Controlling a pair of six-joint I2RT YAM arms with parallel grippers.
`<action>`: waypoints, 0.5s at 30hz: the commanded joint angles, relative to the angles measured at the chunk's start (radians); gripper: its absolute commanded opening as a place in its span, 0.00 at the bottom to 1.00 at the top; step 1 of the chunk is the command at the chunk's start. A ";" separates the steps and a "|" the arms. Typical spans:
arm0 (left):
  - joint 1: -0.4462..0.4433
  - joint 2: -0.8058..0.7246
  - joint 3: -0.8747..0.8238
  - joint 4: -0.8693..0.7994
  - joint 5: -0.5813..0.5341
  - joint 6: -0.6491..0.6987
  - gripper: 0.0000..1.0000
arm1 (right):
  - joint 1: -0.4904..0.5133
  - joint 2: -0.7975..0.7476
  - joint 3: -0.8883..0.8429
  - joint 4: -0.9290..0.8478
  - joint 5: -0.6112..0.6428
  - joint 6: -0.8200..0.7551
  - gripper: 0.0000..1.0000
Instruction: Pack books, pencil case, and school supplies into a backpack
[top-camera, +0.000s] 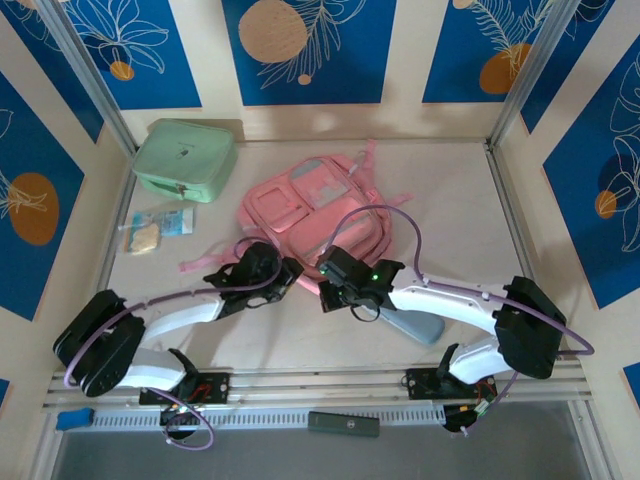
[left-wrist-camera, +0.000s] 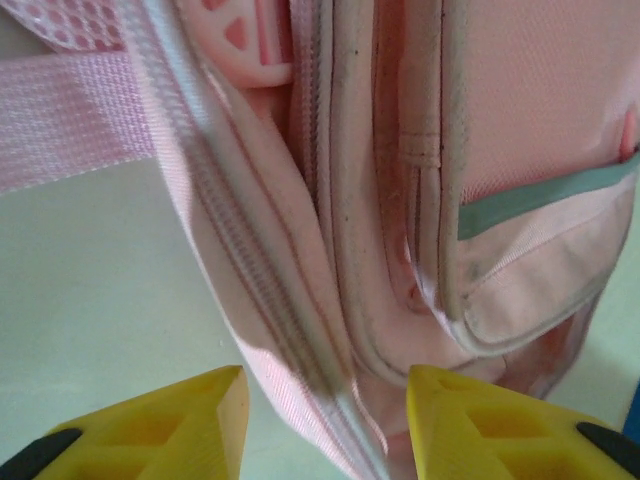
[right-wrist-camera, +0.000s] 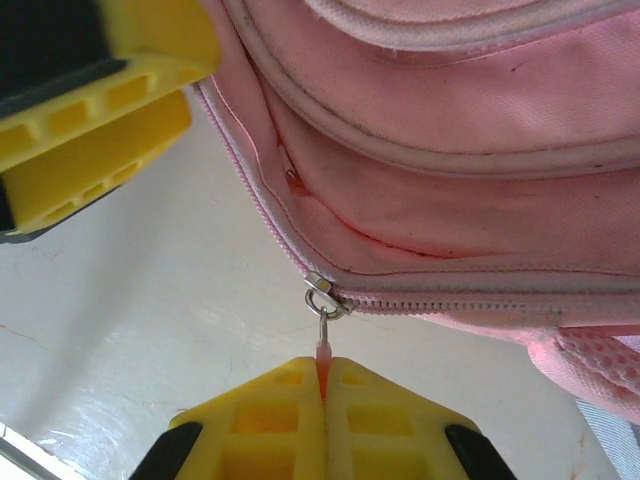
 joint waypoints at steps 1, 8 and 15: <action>-0.023 0.053 0.051 0.031 -0.072 -0.048 0.41 | 0.020 0.015 0.036 -0.037 -0.018 0.007 0.00; -0.023 0.079 0.064 0.026 -0.116 -0.025 0.12 | 0.017 0.030 0.052 -0.055 -0.015 0.008 0.00; 0.072 -0.005 0.071 -0.150 -0.131 0.125 0.00 | 0.019 0.033 0.068 -0.120 0.001 -0.024 0.00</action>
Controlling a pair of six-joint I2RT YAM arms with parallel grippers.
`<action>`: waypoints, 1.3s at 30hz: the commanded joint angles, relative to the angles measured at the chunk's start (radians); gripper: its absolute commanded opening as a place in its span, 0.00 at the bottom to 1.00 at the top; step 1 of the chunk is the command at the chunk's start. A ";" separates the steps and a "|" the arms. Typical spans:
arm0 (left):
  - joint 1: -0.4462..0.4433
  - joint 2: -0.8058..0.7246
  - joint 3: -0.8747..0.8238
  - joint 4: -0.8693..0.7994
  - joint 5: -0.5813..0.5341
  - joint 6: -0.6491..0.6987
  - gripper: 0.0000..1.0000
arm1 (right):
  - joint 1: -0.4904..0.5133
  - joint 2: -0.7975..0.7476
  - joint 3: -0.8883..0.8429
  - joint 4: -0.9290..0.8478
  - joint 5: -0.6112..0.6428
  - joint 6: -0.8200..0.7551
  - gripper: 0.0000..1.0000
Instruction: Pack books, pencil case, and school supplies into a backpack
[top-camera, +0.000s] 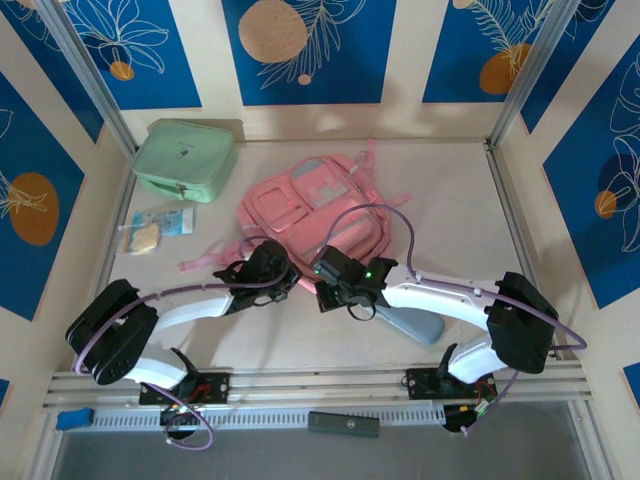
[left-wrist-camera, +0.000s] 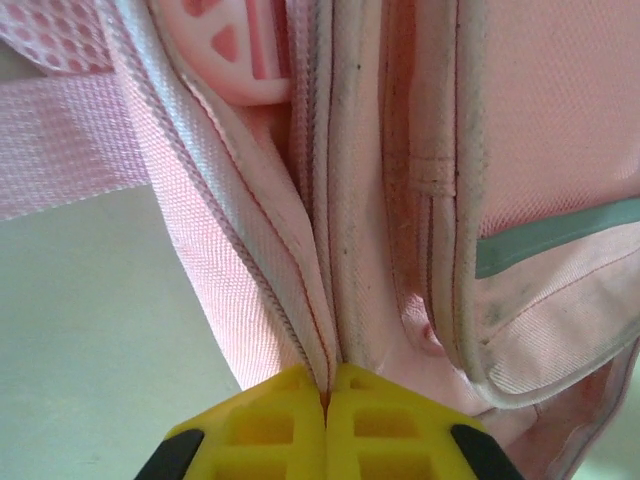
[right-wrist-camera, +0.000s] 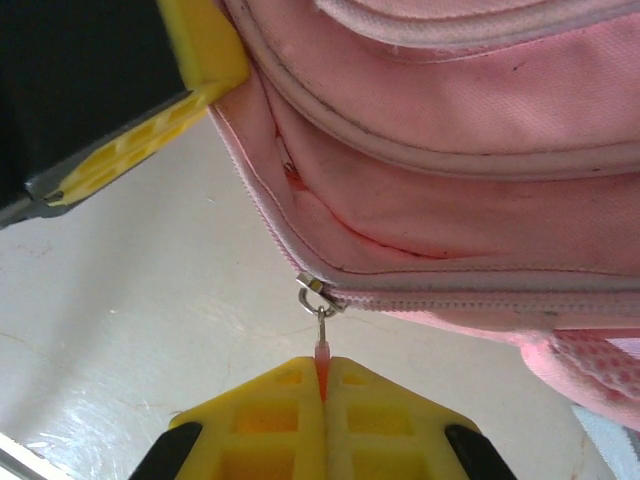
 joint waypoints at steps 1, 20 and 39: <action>0.087 -0.061 0.034 -0.136 -0.062 0.120 0.00 | 0.012 -0.007 0.024 -0.097 0.003 -0.019 0.00; 0.477 -0.053 0.197 -0.306 0.257 0.543 0.12 | -0.016 0.027 0.112 -0.125 -0.024 -0.049 0.00; 0.055 -0.228 -0.080 -0.103 -0.008 -0.059 0.71 | 0.020 0.063 0.090 -0.079 -0.018 -0.048 0.00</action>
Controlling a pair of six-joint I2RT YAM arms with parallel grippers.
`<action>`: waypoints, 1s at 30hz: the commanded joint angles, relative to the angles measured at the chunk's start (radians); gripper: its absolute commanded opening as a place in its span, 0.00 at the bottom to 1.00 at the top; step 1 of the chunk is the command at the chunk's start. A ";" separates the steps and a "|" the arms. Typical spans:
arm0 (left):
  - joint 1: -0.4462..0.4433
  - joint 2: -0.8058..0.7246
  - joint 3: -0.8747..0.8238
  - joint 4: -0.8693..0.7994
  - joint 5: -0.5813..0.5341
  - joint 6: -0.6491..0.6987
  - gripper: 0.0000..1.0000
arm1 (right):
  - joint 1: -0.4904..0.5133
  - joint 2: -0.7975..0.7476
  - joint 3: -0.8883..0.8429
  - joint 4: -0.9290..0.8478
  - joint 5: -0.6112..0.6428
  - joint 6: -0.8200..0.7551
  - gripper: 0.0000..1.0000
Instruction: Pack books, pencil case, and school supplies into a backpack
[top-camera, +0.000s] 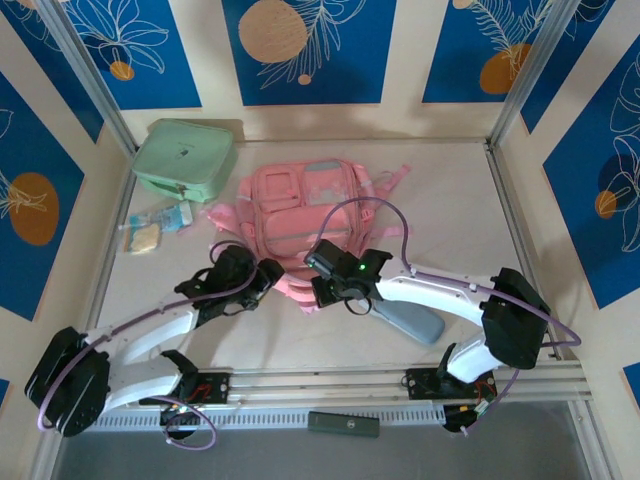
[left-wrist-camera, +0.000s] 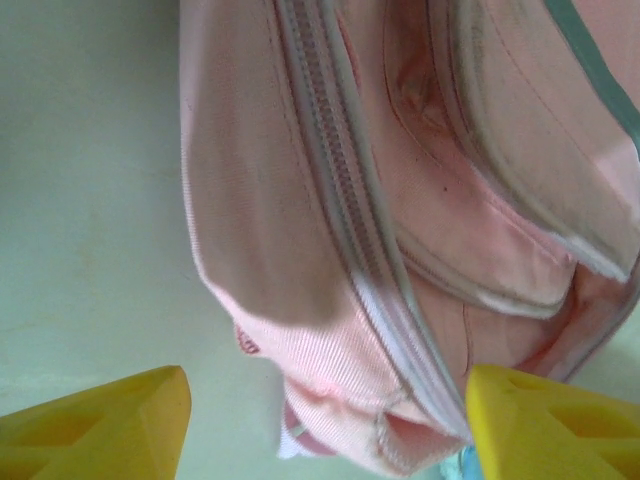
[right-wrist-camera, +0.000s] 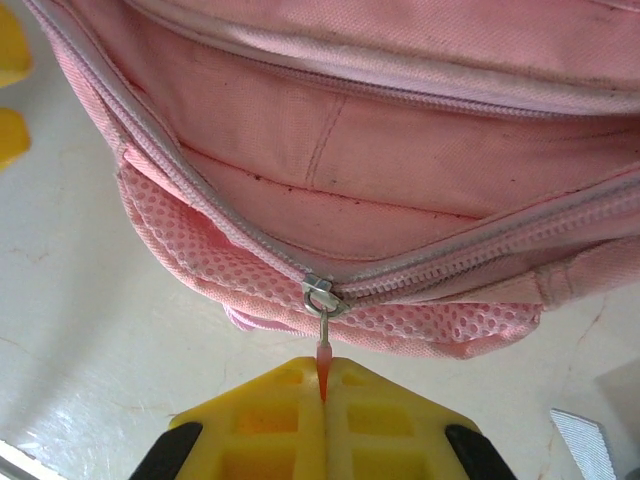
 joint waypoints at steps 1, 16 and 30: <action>-0.055 0.081 0.043 0.086 -0.113 -0.130 0.69 | 0.021 0.021 0.001 0.000 -0.035 -0.001 0.00; 0.002 0.128 0.061 -0.012 -0.195 -0.002 0.00 | 0.023 0.075 0.057 -0.144 0.047 -0.026 0.00; 0.494 0.047 0.173 -0.247 0.165 0.532 0.00 | -0.026 0.064 0.073 -0.211 0.076 -0.096 0.00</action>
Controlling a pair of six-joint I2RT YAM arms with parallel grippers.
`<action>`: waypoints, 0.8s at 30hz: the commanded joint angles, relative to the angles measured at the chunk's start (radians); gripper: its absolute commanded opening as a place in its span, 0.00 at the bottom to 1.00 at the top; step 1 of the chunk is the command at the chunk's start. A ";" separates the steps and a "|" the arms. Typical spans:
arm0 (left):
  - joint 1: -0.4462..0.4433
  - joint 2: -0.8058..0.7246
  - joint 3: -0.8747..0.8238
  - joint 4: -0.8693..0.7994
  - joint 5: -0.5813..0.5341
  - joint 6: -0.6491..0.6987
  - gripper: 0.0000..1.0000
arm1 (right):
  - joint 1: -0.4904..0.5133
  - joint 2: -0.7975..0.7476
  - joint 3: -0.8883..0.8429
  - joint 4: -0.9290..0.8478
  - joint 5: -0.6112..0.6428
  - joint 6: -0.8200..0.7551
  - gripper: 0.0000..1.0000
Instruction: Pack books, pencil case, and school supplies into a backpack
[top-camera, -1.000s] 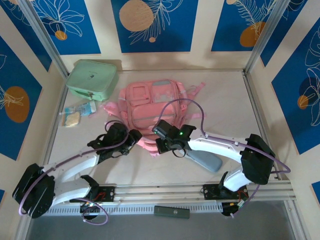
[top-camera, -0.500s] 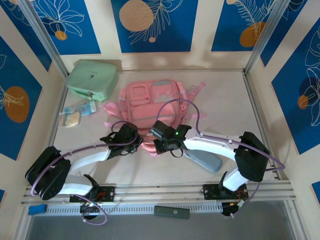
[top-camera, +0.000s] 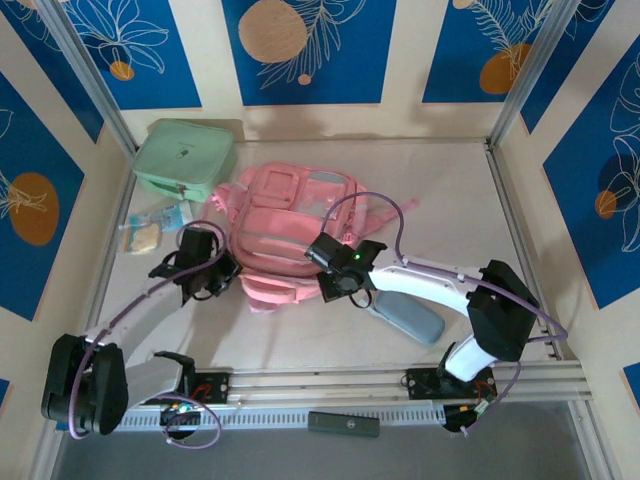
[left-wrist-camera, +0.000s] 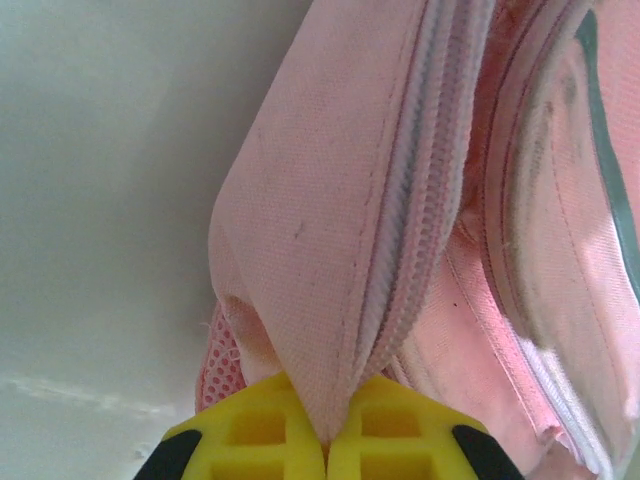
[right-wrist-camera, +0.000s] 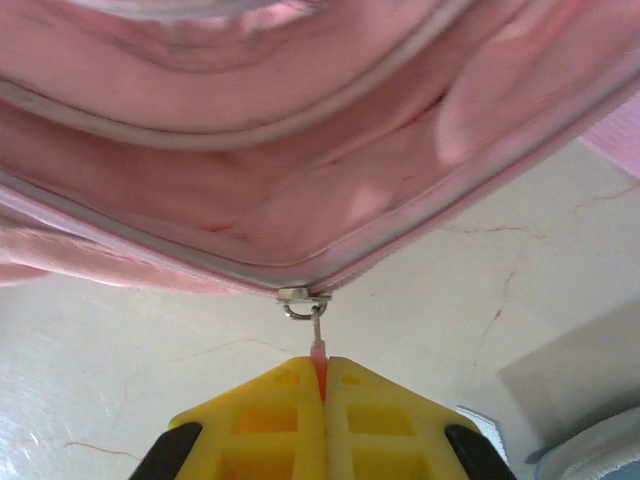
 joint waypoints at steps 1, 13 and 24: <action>0.074 0.032 0.100 -0.039 0.022 0.180 0.00 | 0.035 -0.001 0.033 -0.092 0.012 -0.041 0.00; 0.012 -0.237 0.015 -0.132 0.031 -0.008 0.55 | 0.018 -0.030 -0.015 0.053 -0.131 -0.014 0.00; -0.537 -0.213 -0.060 0.151 -0.242 -0.578 0.71 | 0.011 -0.032 -0.047 0.080 -0.102 -0.021 0.00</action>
